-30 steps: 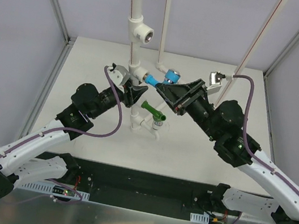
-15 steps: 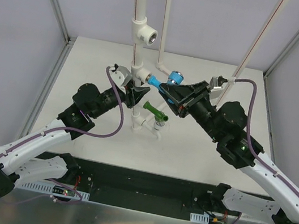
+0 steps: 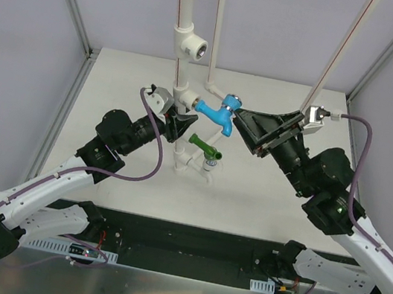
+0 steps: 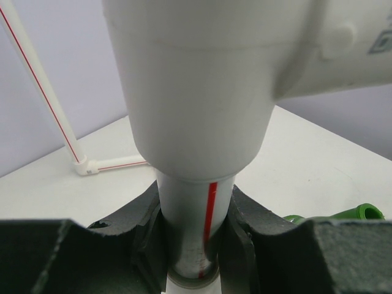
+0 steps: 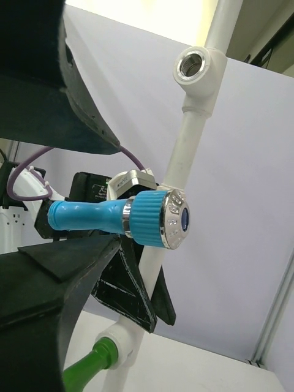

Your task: Install the water faucets

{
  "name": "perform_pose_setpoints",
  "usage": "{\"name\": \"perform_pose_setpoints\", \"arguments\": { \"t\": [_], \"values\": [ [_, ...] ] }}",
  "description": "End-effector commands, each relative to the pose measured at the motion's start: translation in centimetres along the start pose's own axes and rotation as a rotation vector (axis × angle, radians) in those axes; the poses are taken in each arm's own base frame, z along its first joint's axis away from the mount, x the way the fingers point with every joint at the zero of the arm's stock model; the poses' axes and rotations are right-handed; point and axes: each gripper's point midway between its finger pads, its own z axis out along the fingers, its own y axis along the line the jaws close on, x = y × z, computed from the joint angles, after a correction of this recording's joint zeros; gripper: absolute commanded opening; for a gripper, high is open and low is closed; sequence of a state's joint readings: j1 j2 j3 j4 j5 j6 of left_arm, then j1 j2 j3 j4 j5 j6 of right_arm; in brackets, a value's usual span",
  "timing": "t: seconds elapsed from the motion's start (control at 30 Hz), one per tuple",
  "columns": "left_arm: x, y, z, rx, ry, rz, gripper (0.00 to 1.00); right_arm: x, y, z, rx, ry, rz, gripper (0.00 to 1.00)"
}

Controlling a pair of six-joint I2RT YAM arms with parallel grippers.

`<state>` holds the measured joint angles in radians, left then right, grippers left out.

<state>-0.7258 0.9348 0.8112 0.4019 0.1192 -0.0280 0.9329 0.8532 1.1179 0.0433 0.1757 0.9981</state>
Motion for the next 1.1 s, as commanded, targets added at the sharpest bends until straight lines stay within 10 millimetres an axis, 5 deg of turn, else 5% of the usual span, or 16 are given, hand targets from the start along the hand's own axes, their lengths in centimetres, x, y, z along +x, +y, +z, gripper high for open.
{"name": "perform_pose_setpoints", "arguments": {
  "t": [0.0,0.37,0.57,0.77,0.9,1.07],
  "values": [
    [0.8,-1.6,0.0,0.051,0.042,-0.107,0.0,-1.8,0.0,-1.0,-0.007,-0.074,-0.123,0.61],
    [0.8,-1.4,-0.1,0.037,0.052,-0.11,0.0,-6.9,-2.3,-3.1,0.1,-0.238,-0.896,0.59],
    [0.6,-1.4,-0.3,0.035,0.055,-0.109,0.0,-4.4,-2.1,-2.9,-0.124,-0.114,-1.53,0.59],
    [0.8,-1.5,-0.2,0.043,0.07,-0.106,0.01,-6.0,2.3,-2.7,-0.17,-0.265,-1.342,0.59],
    [0.8,-1.7,-0.2,0.05,0.077,-0.109,0.03,-8.2,4.3,-2.1,-0.082,-0.351,-1.008,0.6],
    [1.0,-1.8,-0.2,0.057,0.084,-0.106,0.05,-6.9,5.7,-1.1,-0.111,-0.276,-0.834,0.6]
  ]
}}
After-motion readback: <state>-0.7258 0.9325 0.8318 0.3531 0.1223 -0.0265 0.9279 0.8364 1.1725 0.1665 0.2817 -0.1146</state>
